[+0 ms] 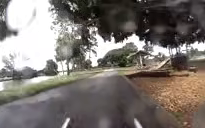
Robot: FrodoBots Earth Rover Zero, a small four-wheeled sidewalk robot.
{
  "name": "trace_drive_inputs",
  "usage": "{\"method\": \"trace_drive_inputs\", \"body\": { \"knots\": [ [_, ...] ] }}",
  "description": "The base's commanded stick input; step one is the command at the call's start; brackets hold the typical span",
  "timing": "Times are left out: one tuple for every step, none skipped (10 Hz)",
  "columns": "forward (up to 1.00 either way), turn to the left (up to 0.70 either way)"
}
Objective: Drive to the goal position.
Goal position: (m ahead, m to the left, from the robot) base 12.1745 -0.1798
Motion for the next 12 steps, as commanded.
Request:
{"method": "trace_drive_inputs", "body": {
  "knots": [
    [1.0,0.0],
    [1.0,0.0],
    [1.0,0.0],
    [1.0,0.0],
    [1.0,0.0],
    [1.0,0.0],
    [1.0,0.0],
    [1.0,0.0],
    [1.0,0.0],
    [1.0,0.0],
    [1.0,0.0],
    [1.0,0.0]
  ]
}}
